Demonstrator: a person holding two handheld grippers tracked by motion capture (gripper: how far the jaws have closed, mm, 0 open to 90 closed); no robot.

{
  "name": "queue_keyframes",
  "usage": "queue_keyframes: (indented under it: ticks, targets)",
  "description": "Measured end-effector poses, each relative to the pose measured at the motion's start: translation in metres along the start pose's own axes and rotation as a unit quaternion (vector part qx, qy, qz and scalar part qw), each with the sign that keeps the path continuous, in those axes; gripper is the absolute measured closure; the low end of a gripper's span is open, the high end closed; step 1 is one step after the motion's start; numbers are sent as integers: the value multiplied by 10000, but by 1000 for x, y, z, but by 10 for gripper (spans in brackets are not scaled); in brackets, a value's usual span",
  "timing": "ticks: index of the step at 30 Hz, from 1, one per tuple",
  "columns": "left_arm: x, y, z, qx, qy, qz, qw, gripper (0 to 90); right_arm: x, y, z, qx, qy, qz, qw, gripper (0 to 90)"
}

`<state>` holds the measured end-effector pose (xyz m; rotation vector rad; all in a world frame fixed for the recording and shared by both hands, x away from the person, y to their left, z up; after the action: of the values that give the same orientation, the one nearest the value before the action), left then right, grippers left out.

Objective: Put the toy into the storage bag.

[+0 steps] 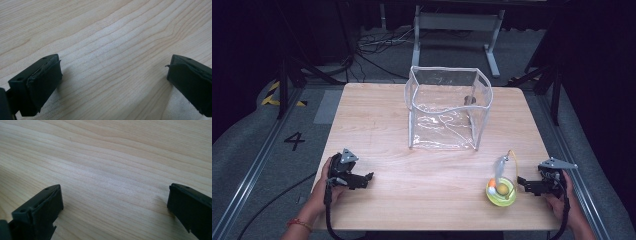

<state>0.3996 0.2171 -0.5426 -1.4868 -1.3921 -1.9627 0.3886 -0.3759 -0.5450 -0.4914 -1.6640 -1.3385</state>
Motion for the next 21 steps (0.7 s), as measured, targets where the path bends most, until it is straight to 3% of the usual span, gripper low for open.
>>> queue_keyframes:
  ticks: [6, 7, 10, 12, 16, 19, 21]
  targets:
    - [4, -6, -6, -121, -74, -18, 9999, 15, 3, -3, -1, 200, 145, 100, 9996, 2]
    - [5, -8, -6, -215, -114, 32, 9997, 15, 3, -3, -2, 214, 150, 139, 9996, 2]
    - [5, -9, -7, -269, -165, 45, 9995, 4, 4, -3, -2, 222, 139, 285, 9993, 3]
    - [5, -8, -7, -337, -185, 51, 9992, 4, 7, -5, -2, 381, 215, 560, 9975, 7]
    - [3, -6, -8, -293, -194, 41, 9994, 3, 16, -4, -2, 541, 256, 695, 9958, 211]
    - [4, -6, -8, -261, -183, 32, 9995, 5, 24, -4, 0, 719, 147, 849, 9937, 164]
    - [4, -6, -8, -259, -167, 31, 9995, 6, 33, -1, 6, 854, 325, 770, 9928, 217]
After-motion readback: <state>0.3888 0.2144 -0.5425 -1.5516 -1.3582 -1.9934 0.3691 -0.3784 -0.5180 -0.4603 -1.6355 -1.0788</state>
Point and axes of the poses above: each handheld gripper's, and its own axes: x roughly backward along the jaws, y roughly out of its top, z roughly to its left, the point moved 7 cm from there along -x, roughly forward along the jaws, and after that the axes turned 11 degrees about z, right-handed, at the moved point
